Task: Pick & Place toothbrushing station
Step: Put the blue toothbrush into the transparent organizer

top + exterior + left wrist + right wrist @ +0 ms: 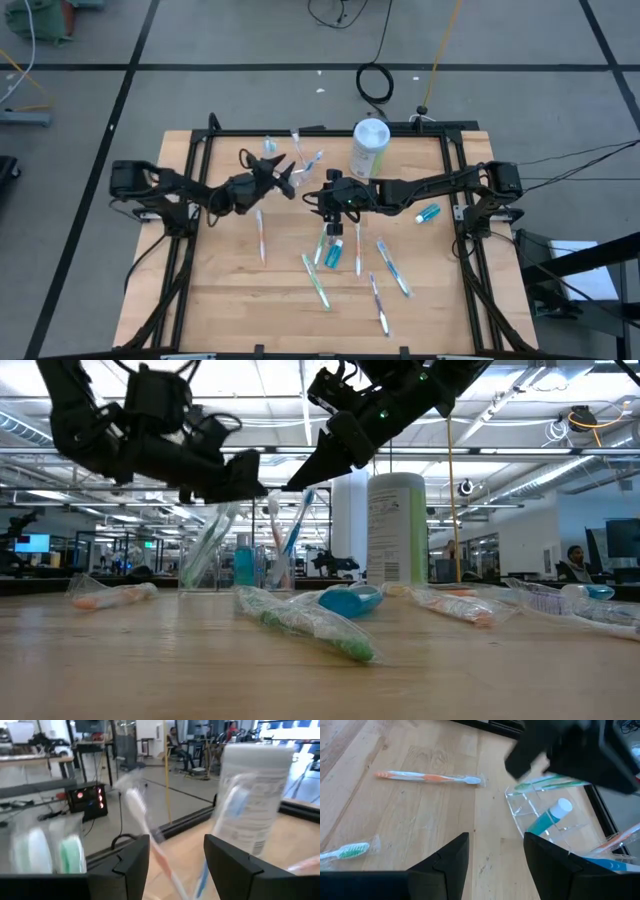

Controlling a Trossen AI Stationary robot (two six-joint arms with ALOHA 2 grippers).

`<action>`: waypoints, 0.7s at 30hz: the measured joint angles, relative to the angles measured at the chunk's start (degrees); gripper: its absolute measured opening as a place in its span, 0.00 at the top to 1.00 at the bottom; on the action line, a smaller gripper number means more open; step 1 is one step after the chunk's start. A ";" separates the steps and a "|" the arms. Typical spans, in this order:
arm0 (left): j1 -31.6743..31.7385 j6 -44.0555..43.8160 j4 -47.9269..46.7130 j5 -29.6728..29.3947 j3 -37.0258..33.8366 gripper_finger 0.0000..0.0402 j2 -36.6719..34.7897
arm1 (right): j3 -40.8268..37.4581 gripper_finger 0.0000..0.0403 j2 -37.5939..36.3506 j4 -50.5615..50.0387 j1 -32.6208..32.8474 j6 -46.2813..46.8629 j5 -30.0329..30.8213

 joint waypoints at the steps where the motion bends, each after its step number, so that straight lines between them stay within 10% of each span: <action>1: -0.57 0.45 -1.20 0.00 0.00 0.52 -1.62 | 0.00 0.55 0.00 -0.06 0.06 0.02 0.00; 21: -9.50 -18.94 -47.00 15.52 0.07 0.52 -20.88 | 0.00 0.55 0.00 -20.04 5.95 20.20 -0.04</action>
